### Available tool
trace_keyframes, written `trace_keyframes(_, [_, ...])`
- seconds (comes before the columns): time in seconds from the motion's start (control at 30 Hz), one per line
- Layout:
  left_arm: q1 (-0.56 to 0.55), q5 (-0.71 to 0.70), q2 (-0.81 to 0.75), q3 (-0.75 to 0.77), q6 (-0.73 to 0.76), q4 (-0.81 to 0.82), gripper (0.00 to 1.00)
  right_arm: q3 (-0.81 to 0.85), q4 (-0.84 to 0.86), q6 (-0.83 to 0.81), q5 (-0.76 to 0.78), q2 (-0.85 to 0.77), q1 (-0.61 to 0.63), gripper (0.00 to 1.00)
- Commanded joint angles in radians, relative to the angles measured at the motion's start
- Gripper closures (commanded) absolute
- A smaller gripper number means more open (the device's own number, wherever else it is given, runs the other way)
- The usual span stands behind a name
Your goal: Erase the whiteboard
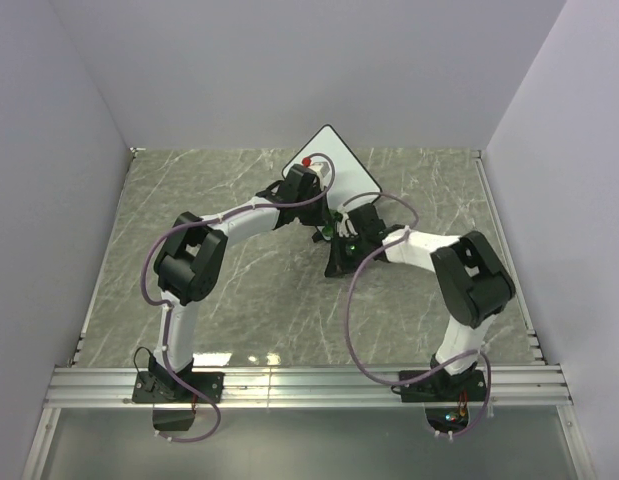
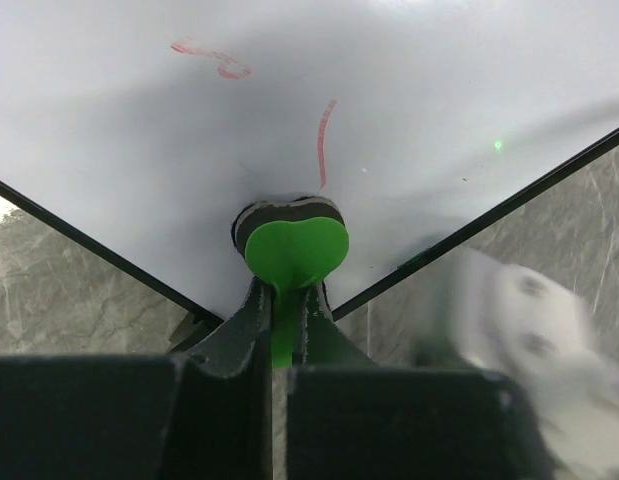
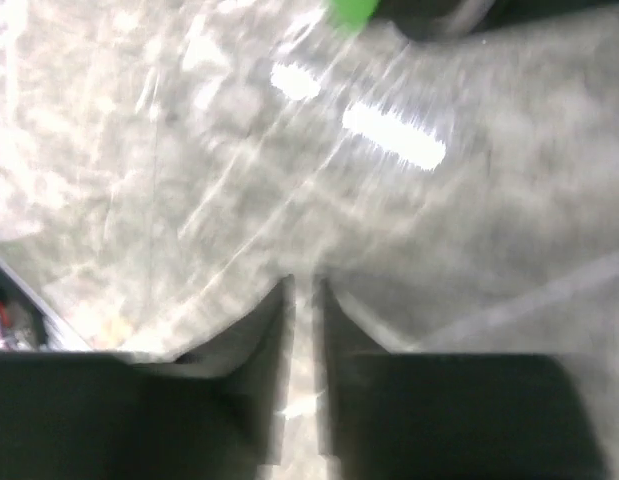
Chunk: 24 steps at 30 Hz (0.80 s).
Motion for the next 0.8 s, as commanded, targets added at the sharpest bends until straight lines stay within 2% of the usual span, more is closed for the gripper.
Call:
trace_keyframes(0.0, [-0.008, 0.003, -0.024, 0.029, -0.008, -0.003, 1.0, -0.01, -0.045, -0.025, 0.035, -0.184, 0.006, 0.64])
trace_keyframes(0.03, [-0.006, -0.001, -0.03, 0.026, -0.008, -0.006, 1.0, -0.011, -0.053, -0.025, 0.054, -0.221, 0.007, 0.34])
trace_keyframes(0.13, [-0.003, -0.005, -0.037, 0.018, -0.008, -0.005, 1.0, 0.007, -0.103, -0.041, 0.129, -0.341, -0.003, 0.01])
trace_keyframes(0.27, [0.006, -0.007, -0.044, 0.017, -0.005, -0.008, 1.0, 0.041, -0.16, -0.055, 0.198, -0.43, -0.066, 0.0])
trace_keyframes(0.4, [0.018, -0.007, -0.05, 0.012, -0.001, -0.013, 1.0, 0.068, -0.165, -0.061, 0.21, -0.424, -0.193, 0.0])
trace_keyframes(0.57, [0.029, -0.005, -0.062, 0.0, 0.007, -0.022, 1.0, 0.165, -0.168, -0.102, 0.199, -0.325, -0.33, 0.0])
trace_keyframes(0.77, [0.034, -0.005, -0.084, -0.028, 0.013, -0.022, 1.0, 0.355, -0.171, -0.105, 0.103, -0.17, -0.362, 0.0])
